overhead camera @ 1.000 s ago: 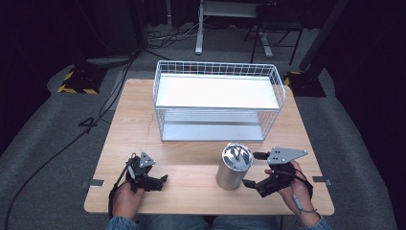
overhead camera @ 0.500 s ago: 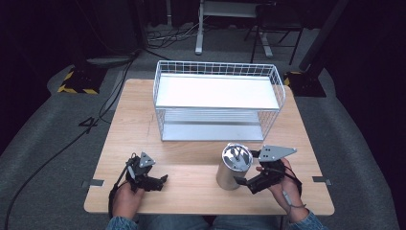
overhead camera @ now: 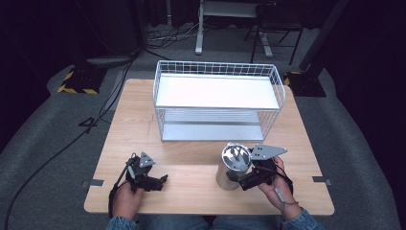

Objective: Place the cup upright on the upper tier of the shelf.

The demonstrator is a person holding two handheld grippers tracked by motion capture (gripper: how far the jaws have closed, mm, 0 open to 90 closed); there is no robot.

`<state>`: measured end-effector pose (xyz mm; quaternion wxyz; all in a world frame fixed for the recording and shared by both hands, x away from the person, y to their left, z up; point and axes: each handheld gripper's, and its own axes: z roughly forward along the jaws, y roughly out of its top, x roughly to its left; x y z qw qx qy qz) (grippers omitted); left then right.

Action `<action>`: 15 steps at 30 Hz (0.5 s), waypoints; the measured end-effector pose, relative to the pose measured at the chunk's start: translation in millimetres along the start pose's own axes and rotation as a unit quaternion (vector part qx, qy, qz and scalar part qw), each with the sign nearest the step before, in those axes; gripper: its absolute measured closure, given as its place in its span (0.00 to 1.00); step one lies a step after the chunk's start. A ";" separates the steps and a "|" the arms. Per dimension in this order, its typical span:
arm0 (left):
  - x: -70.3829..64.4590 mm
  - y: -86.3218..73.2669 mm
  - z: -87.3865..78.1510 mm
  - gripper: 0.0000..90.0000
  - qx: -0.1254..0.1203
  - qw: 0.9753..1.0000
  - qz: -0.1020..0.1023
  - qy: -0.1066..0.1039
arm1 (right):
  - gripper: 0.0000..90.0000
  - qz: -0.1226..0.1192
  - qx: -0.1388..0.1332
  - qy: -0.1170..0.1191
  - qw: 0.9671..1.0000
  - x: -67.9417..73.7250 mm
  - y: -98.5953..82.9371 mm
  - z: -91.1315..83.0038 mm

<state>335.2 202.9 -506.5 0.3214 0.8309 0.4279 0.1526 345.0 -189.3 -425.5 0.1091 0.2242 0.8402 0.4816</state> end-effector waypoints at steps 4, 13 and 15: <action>0.0 0.0 0.0 0.00 0.000 1.000 0.000 0.000 | 0.00 0.000 -0.003 -0.006 1.000 0.7 -0.1 5.6; 0.0 0.0 0.0 0.00 0.000 1.000 0.000 0.000 | 0.01 0.009 0.004 0.008 1.000 -2.4 0.3 10.1; 0.0 0.0 0.0 0.00 0.000 1.000 0.000 0.000 | 0.02 0.011 0.004 0.011 1.000 -2.3 0.5 10.4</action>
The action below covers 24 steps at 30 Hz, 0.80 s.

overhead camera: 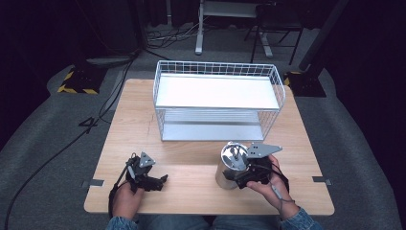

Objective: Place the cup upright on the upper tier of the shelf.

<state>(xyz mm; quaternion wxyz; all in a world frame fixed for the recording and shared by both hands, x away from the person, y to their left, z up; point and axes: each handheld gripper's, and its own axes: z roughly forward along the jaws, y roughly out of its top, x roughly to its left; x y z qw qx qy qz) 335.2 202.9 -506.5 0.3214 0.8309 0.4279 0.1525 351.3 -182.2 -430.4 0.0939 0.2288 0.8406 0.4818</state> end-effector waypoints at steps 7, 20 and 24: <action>0.0 0.0 0.0 0.00 0.000 1.000 0.000 0.000 | 0.04 -0.014 0.000 -0.013 1.000 3.4 1.9 -1.7; 0.0 0.0 0.0 0.00 0.000 1.000 0.000 0.000 | 0.04 -0.014 0.019 -0.038 0.999 1.8 10.4 -9.6; 0.0 0.0 0.0 0.00 0.000 1.000 0.000 0.000 | 0.04 -0.024 0.016 -0.041 0.999 3.3 21.6 -16.5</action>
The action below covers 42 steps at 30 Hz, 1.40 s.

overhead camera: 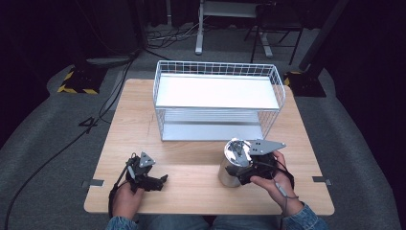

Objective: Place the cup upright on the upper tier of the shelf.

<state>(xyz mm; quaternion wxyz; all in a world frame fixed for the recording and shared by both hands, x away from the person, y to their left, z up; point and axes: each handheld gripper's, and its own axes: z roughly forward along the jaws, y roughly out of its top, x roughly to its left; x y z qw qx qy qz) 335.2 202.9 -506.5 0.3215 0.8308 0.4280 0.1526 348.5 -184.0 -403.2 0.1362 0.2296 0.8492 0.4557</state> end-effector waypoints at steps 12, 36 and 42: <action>0.0 0.0 0.0 0.00 0.000 1.000 0.000 0.000 | 0.04 0.002 -0.011 0.000 1.000 -6.3 32.6 -17.1; -0.6 -0.7 -0.3 0.00 -0.002 1.000 -0.005 0.003 | 0.04 -0.002 -0.024 -0.006 1.000 -23.3 89.1 -48.6; -0.7 -0.9 -0.2 0.00 -0.002 1.000 -0.008 0.004 | 0.04 -0.004 -0.030 -0.016 0.999 -30.3 109.5 -54.2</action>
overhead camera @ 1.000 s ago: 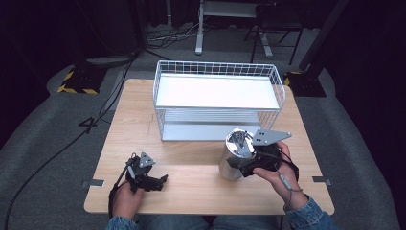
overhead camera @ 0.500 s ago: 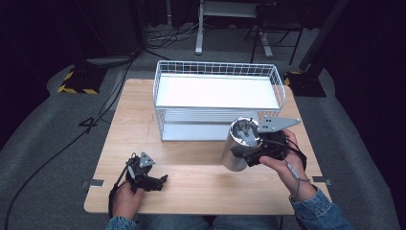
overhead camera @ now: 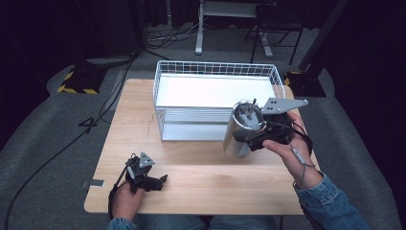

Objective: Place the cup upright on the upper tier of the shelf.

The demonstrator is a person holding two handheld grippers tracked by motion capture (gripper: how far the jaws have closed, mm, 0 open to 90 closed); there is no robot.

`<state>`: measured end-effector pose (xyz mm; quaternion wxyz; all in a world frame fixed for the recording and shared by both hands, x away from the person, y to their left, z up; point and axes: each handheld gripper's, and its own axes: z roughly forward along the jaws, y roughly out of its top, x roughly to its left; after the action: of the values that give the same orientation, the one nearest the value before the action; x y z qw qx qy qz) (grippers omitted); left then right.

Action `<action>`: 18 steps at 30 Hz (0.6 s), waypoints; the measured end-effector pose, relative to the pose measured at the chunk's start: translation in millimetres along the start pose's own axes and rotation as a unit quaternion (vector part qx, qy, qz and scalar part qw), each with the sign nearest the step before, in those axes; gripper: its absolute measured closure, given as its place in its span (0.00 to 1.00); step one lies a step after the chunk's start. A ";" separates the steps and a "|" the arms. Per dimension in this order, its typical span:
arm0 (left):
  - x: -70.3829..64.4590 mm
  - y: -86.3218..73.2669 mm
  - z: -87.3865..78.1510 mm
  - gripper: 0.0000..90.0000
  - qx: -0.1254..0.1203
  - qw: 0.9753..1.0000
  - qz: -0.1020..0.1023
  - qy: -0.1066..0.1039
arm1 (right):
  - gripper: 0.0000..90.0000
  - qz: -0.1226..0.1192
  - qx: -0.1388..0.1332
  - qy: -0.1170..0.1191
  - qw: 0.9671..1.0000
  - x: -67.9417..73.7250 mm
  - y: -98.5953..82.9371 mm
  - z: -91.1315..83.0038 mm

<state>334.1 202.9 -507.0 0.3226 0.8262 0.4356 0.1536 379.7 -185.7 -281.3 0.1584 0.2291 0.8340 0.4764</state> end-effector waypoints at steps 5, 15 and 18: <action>0.1 0.0 0.1 0.00 -0.001 1.000 0.001 0.000 | 0.04 0.000 -0.008 0.001 1.000 -7.9 21.8 -4.5; 0.5 0.7 0.2 0.00 0.001 1.000 0.001 0.001 | 0.04 0.017 -0.018 -0.009 1.000 -25.8 57.0 -7.2; 0.8 1.1 0.3 0.00 0.002 1.000 0.003 0.001 | 0.04 0.021 -0.019 -0.013 1.000 -30.4 65.7 -3.3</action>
<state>335.4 203.0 -506.5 0.3197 0.8280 0.4341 0.1541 419.0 -175.3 -221.3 0.1634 0.2496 0.8177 0.4923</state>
